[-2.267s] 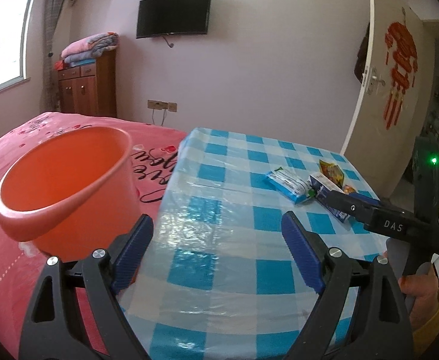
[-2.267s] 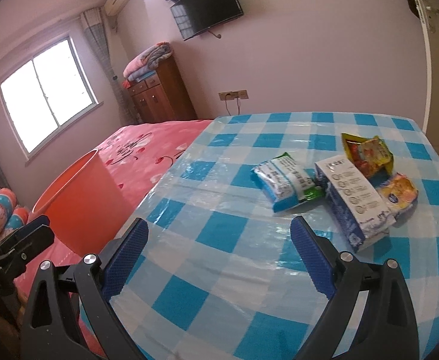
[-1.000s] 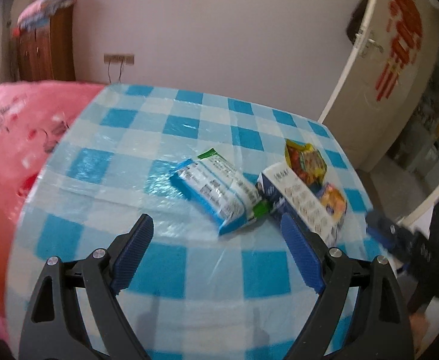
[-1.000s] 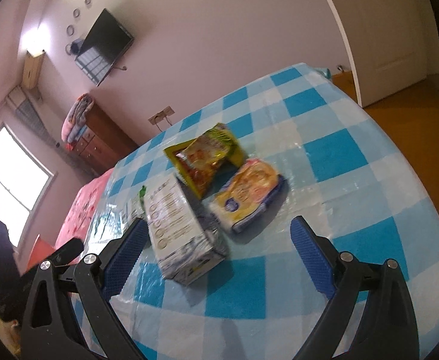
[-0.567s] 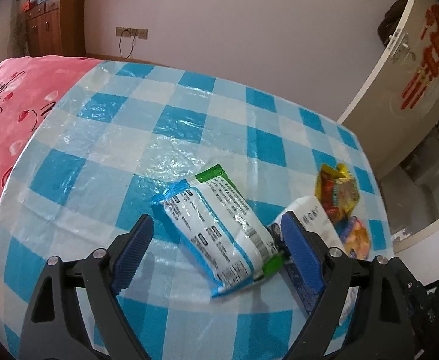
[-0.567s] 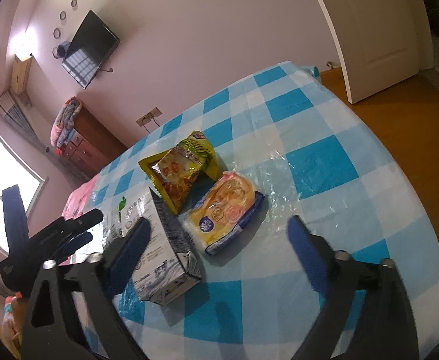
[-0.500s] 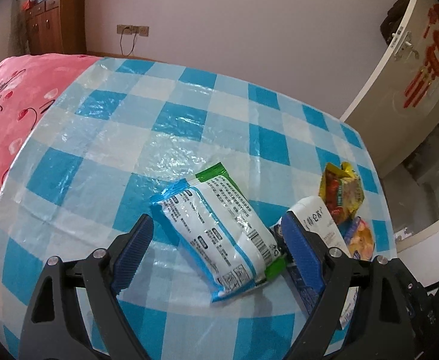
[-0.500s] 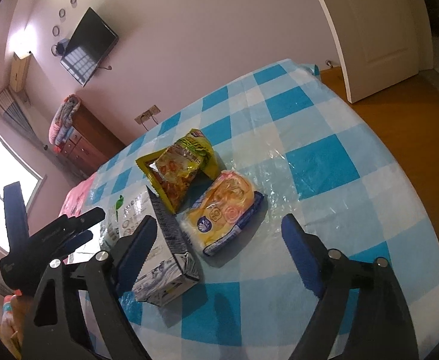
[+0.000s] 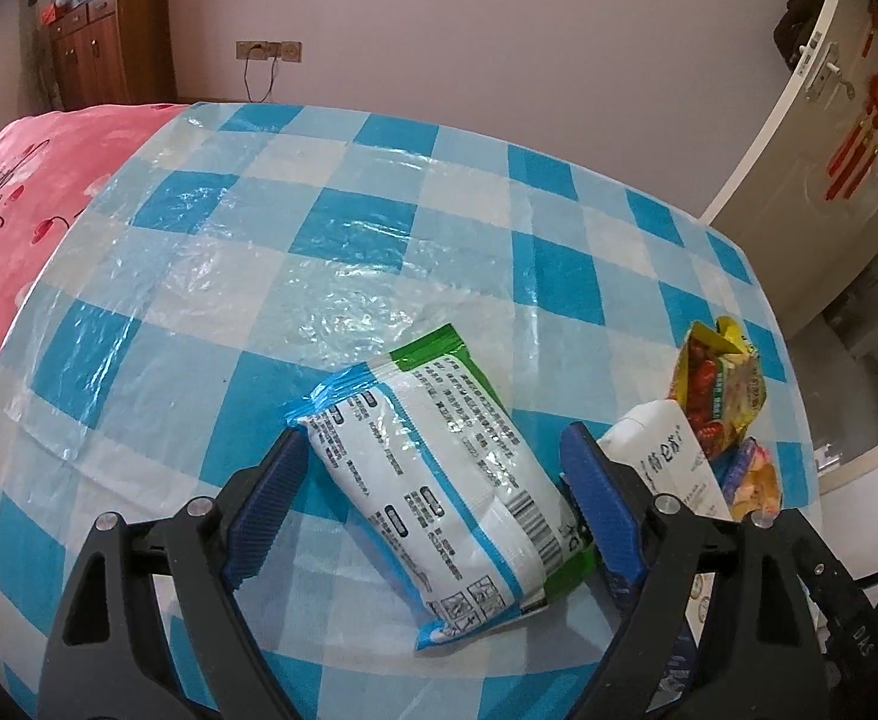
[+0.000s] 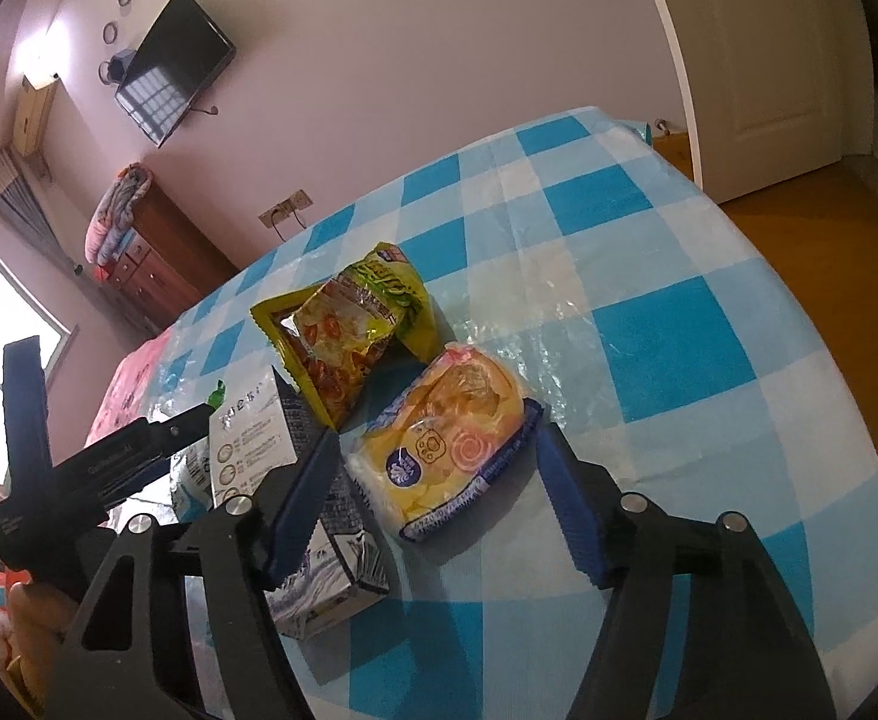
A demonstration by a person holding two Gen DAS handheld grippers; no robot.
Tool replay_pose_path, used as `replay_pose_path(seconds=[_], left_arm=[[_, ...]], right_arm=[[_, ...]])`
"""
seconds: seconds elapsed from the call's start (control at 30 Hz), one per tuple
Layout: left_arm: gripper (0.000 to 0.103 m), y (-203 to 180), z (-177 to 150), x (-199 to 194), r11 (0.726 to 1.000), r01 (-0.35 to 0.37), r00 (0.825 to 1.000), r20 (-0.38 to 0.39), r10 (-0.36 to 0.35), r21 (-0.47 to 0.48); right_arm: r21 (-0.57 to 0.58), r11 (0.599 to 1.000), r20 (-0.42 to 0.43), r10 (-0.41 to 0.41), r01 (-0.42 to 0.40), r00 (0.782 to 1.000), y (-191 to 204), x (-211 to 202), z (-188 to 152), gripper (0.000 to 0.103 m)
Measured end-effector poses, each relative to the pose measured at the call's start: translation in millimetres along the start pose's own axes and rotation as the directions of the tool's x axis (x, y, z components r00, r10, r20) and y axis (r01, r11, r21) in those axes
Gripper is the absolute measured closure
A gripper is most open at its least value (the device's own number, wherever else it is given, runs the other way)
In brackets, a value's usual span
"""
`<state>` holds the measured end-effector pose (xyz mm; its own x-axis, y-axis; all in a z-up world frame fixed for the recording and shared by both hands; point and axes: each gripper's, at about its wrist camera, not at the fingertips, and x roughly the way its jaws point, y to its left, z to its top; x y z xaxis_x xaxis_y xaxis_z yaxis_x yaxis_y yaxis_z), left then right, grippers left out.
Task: Collect trash
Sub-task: 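Close the left tool on the wipes pack while the right tool closes on the milk box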
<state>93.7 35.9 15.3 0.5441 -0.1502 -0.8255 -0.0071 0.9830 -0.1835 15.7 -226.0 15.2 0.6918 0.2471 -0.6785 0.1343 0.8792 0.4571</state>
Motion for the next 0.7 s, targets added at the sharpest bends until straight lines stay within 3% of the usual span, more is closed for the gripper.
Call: replay_pose_path(seconds=[0.43, 0.7], left_arm=[[0.037, -5, 0, 5, 0.994, -0.079, 0.996, 0.036, 0.076, 0.072], [0.046, -5, -4, 2, 0.994, -0.071, 0.996, 0.051, 0.066, 0.088]], right_arm=[[-0.089, 0.991, 0.014, -0.1, 0.101, 0.995, 15, 19, 5, 0.035], [-0.193, 0.962, 0.012, -0.196, 0.195, 0.98, 30, 28, 1, 0.037]])
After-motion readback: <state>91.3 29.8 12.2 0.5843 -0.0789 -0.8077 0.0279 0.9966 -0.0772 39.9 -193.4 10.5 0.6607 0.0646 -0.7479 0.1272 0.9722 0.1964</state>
